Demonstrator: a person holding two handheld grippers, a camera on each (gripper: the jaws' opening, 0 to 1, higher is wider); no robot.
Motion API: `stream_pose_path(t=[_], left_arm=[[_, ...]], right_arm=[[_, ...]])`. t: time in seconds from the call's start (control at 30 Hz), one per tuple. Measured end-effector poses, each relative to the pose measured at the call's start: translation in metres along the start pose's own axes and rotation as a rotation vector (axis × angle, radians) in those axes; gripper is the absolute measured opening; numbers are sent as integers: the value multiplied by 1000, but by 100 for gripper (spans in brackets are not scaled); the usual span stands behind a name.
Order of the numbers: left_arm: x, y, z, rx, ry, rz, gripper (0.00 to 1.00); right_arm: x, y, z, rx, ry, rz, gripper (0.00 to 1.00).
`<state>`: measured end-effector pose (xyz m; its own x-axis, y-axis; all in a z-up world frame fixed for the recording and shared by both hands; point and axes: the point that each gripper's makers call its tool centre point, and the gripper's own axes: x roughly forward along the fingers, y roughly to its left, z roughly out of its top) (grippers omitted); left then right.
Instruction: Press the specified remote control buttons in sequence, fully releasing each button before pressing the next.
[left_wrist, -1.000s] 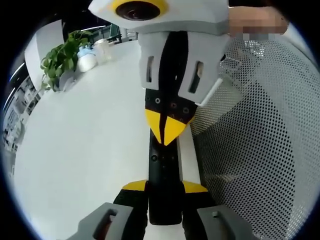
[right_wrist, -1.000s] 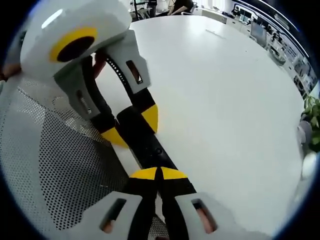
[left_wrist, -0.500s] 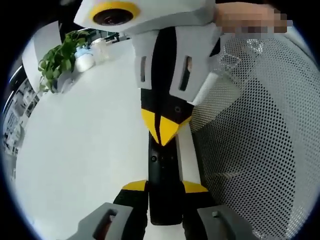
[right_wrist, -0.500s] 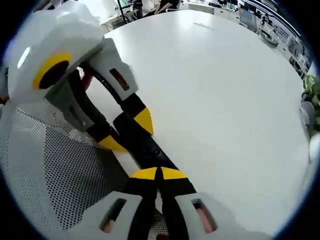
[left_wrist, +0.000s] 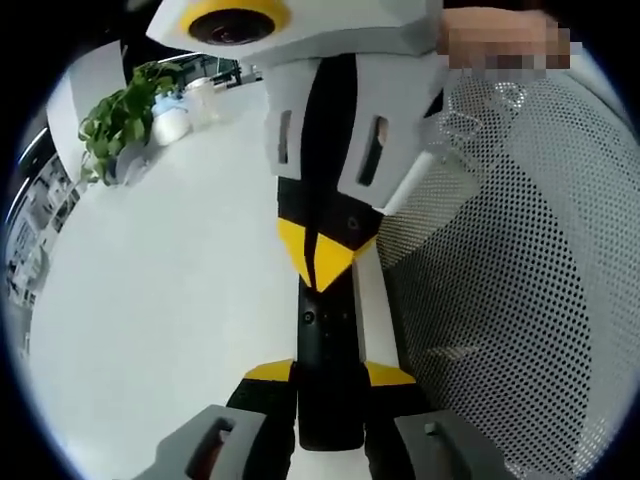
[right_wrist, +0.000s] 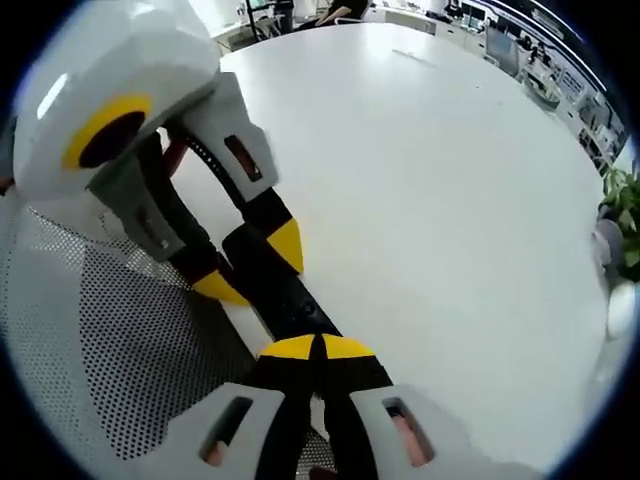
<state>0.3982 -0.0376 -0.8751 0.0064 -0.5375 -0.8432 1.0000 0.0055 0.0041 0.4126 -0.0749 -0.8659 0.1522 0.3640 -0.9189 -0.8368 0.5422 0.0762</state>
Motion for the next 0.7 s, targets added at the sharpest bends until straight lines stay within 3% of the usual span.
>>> stream_pose_path(t=[0.33, 0.7], left_arm=[[6, -12, 11, 47, -18, -30, 24], [7, -11, 11, 32, -29, -34, 24]], right_arm=[[0, 2, 3, -8, -20, 7, 0], [3, 10, 1, -29, -3, 37, 0]])
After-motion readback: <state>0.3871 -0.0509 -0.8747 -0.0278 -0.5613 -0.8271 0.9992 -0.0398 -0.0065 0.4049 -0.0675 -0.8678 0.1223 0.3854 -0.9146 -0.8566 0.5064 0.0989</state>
